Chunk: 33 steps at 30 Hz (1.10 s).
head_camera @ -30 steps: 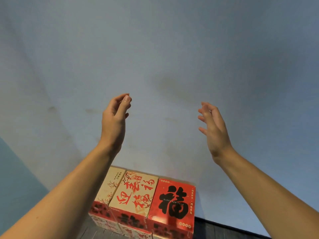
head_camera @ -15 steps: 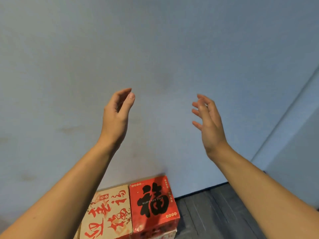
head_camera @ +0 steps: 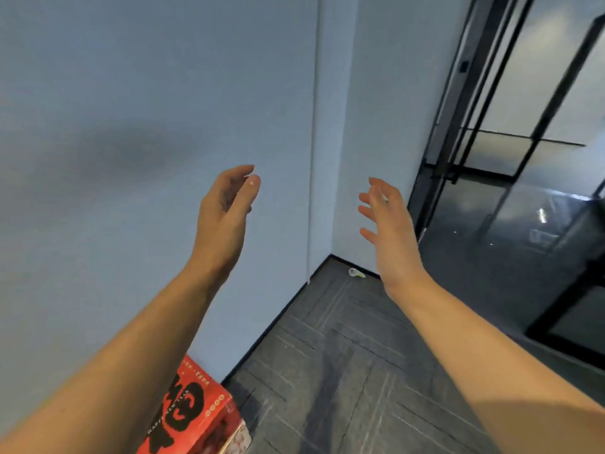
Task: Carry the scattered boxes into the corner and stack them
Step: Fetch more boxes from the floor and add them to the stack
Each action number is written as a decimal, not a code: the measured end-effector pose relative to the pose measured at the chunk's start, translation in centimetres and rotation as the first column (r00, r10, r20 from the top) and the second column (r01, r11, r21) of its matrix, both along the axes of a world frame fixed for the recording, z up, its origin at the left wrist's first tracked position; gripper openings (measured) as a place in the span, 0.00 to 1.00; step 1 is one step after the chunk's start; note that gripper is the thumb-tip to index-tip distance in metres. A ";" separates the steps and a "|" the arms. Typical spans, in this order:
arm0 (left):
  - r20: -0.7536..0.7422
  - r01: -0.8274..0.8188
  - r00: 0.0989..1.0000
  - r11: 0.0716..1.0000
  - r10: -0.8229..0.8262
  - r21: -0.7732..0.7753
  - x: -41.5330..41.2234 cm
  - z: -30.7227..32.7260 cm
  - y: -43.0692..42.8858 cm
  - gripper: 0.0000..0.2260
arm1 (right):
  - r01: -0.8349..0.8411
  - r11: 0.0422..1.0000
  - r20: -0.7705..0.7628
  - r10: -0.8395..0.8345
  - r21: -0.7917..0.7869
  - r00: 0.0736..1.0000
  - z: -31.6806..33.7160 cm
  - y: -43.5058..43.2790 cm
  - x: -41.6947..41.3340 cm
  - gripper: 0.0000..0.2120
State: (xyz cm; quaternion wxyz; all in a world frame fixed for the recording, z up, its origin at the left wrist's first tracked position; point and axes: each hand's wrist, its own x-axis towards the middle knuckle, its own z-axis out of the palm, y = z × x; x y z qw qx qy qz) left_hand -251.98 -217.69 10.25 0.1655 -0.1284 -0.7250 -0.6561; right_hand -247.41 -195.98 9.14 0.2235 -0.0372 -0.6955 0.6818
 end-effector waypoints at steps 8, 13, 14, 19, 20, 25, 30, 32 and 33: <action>-0.004 0.454 0.891 0.890 -0.454 0.043 9.9 2.2 25.2 0.20 | 0.438 0.897 -0.049 -0.436 0.055 0.899 1.6 20.7 18.8 0.27; 0.032 0.701 0.712 0.712 -0.702 0.042 19.3 1.8 39.5 0.17 | 0.682 0.730 -0.046 -0.680 0.050 0.732 1.8 30.3 32.4 0.31; 0.035 0.742 0.668 0.669 -0.743 0.037 21.3 1.8 42.1 0.17 | 0.724 0.689 -0.047 -0.722 0.046 0.690 1.8 31.9 35.0 0.30; 0.065 0.897 0.433 0.437 -0.899 0.071 30.3 1.0 54.2 0.22 | 0.889 0.458 -0.004 -0.889 0.019 0.458 0.3 38.7 46.7 0.29; 0.068 0.917 0.386 0.390 -0.920 0.077 32.0 0.5 56.3 0.22 | 0.913 0.407 0.001 -0.913 0.023 0.407 -0.2 39.8 48.7 0.31; 0.084 0.982 0.165 0.172 -0.983 0.078 39.1 -1.8 65.9 0.13 | 0.981 0.194 0.016 -0.981 0.022 0.194 -1.7 45.3 56.2 0.16; 0.086 0.994 -0.020 -0.011 -0.996 0.104 43.9 -2.3 75.3 0.18 | 0.999 0.032 0.038 -0.999 0.004 0.032 -2.3 51.1 60.6 0.22; 0.078 0.991 -0.093 -0.084 -0.993 0.109 46.3 -2.5 79.0 0.18 | 1.000 -0.031 0.047 -0.998 0.000 -0.031 -2.3 52.9 62.3 0.28; 0.084 0.987 -0.121 -0.111 -0.989 0.115 47.6 -2.8 80.6 0.16 | 0.998 -0.056 0.056 -0.997 0.008 -0.057 -2.3 53.8 63.3 0.29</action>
